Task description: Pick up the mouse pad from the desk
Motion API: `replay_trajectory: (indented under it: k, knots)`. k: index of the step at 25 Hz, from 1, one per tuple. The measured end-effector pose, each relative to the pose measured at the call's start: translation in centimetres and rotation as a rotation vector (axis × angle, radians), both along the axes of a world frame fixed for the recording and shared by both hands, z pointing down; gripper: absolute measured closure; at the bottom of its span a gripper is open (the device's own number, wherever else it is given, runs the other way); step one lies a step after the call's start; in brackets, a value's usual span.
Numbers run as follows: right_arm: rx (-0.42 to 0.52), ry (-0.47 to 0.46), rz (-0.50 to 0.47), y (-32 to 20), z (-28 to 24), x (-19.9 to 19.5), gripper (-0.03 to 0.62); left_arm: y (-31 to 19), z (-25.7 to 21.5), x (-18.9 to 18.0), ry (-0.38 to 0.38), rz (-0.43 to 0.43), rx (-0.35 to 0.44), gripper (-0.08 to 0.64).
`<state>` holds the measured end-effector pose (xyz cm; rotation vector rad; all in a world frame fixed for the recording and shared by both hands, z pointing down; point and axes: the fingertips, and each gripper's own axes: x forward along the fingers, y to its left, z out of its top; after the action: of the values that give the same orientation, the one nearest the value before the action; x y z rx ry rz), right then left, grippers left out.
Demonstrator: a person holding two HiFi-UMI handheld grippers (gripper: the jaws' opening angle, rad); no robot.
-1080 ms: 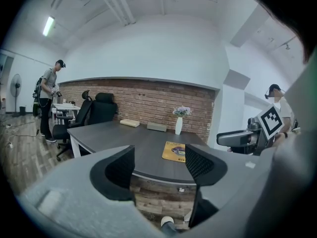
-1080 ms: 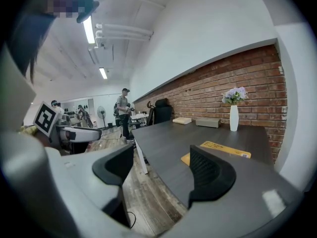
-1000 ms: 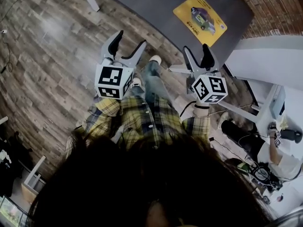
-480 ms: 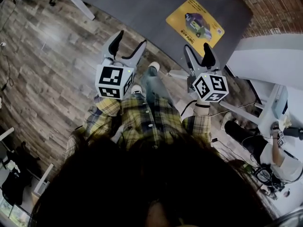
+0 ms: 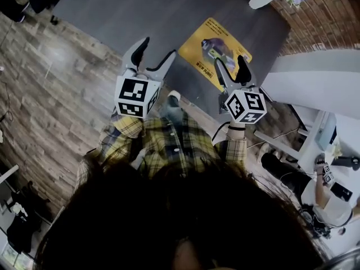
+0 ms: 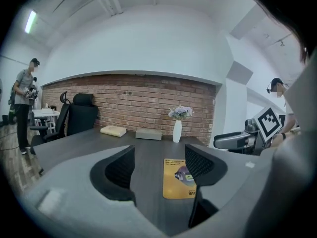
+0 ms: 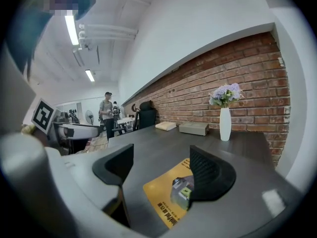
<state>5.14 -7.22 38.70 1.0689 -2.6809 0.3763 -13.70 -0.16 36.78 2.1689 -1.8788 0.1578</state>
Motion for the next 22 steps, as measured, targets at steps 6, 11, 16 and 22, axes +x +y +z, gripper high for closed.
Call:
replay_trajectory:
  k: [6, 11, 16, 22]
  knots:
    - [0.003, -0.012, 0.034, -5.0, 0.0, 2.0, 0.261, -6.3, -0.3, 1.9, -0.013, 0.041, 0.007, 0.245]
    - [0.001, -0.019, 0.081, -7.8, 0.2, 4.7, 0.261, -10.0, 0.0, 4.3, -0.025, 0.09, 0.004, 0.245]
    - [-0.005, -0.021, 0.115, -9.4, 0.5, 6.4, 0.261, -12.9, 0.1, 5.9, -0.028, 0.128, 0.006, 0.245]
    - [0.0, -0.018, 0.169, -10.3, 0.2, 8.0, 0.261, -15.3, 0.0, 8.0, -0.028, 0.199, 0.012, 0.245]
